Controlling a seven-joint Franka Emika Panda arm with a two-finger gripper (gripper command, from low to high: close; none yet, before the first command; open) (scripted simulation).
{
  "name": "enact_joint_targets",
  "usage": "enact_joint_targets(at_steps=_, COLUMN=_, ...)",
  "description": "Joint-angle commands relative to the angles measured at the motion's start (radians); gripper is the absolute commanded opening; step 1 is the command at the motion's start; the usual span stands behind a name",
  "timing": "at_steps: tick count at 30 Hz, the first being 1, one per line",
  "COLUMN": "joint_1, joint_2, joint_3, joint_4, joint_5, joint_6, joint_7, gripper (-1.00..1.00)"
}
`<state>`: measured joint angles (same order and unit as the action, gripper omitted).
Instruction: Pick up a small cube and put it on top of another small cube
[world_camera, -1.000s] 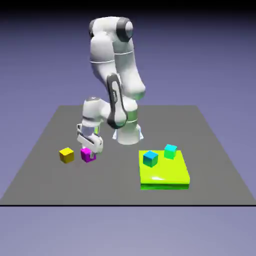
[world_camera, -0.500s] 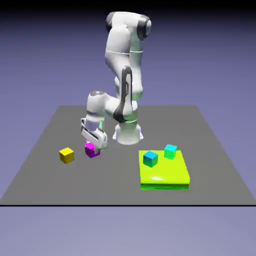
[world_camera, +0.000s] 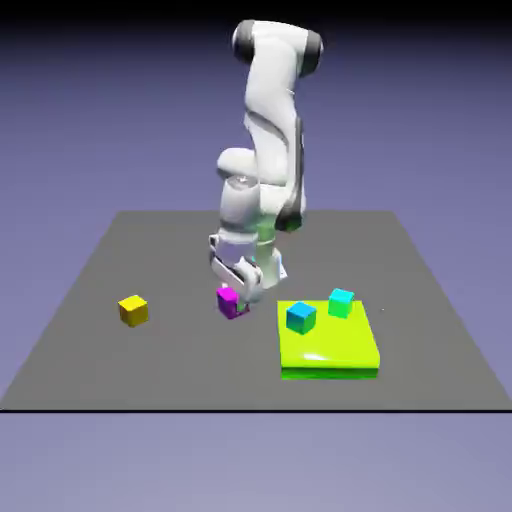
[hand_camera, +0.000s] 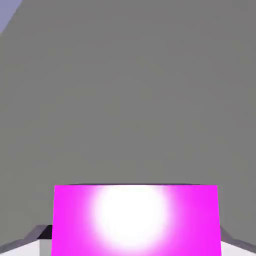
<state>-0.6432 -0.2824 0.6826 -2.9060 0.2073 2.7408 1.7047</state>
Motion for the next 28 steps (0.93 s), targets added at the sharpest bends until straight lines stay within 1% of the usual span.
enact_joint_targets(at_steps=1, joint_1=0.033, joint_2=-0.009, joint_3=-0.009, joint_4=0.007, joint_5=-0.011, joint_6=-0.022, joint_7=0.044, gripper=-1.0)
enact_joint_targets(at_steps=16, joint_1=0.529, joint_2=-0.151, joint_3=-0.139, joint_4=0.108, joint_5=-0.179, joint_6=-0.334, joint_7=0.696, gripper=-1.0)
enact_joint_targets(at_steps=17, joint_1=0.539, joint_2=-0.154, joint_3=-0.141, joint_4=0.11, joint_5=-0.182, joint_6=-0.34, joint_7=0.709, gripper=-1.0)
enact_joint_targets(at_steps=18, joint_1=0.539, joint_2=-0.154, joint_3=-0.141, joint_4=0.11, joint_5=-0.182, joint_6=-0.34, joint_7=0.709, gripper=-1.0)
enact_joint_targets(at_steps=24, joint_1=0.419, joint_2=0.063, joint_3=-0.072, joint_4=0.067, joint_5=-0.37, joint_6=-0.1, joint_7=0.853, gripper=-1.0)
enact_joint_targets(at_steps=25, joint_1=0.417, joint_2=0.067, joint_3=-0.071, joint_4=0.067, joint_5=-0.373, joint_6=-0.097, joint_7=0.855, gripper=-1.0)
enact_joint_targets(at_steps=26, joint_1=0.417, joint_2=0.067, joint_3=-0.071, joint_4=0.067, joint_5=-0.373, joint_6=-0.097, joint_7=0.855, gripper=1.0)
enact_joint_targets(at_steps=27, joint_1=0.417, joint_2=0.067, joint_3=-0.071, joint_4=0.067, joint_5=-0.373, joint_6=-0.097, joint_7=0.855, gripper=1.0)
enact_joint_targets(at_steps=28, joint_1=0.437, joint_2=0.03, joint_3=-0.083, joint_4=0.074, joint_5=-0.342, joint_6=-0.136, joint_7=0.831, gripper=1.0)
